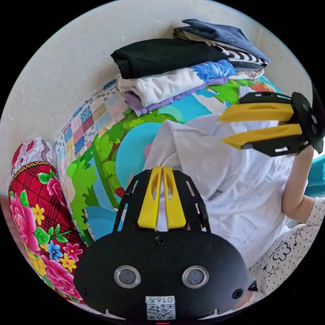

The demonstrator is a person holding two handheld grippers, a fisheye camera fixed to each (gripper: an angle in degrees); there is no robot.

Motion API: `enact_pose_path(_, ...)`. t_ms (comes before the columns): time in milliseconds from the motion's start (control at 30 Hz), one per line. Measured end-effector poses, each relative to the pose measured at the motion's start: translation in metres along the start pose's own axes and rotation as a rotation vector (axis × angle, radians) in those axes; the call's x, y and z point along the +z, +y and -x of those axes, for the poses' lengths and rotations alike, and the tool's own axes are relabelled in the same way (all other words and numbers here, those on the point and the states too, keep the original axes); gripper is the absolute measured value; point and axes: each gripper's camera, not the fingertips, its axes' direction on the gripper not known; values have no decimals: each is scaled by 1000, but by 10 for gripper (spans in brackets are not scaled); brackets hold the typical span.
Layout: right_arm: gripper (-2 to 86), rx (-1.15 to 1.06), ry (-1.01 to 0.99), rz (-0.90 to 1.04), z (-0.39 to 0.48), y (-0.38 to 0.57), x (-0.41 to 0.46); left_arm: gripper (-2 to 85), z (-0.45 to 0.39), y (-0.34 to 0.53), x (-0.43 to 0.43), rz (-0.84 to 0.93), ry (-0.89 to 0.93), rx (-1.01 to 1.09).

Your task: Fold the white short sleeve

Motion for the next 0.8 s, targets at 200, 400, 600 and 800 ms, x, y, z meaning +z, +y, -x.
enact_pose_path(200, 81, -63, 132, 107, 3, -20, 41, -5, 90, -1, -18, -96, -157, -246)
enact_pose_path(400, 79, -26, 130, 82, -9, -35, 61, 76, 183, 40, 1, -271, -87, -483)
enact_pose_path(600, 77, -63, 95, 81, -13, -45, 81, 53, 243, 66, 22, -440, 559, -569)
enact_pose_path(800, 77, -73, 218, 247, -14, -59, 128, 25, 242, 49, 27, -366, 428, -429)
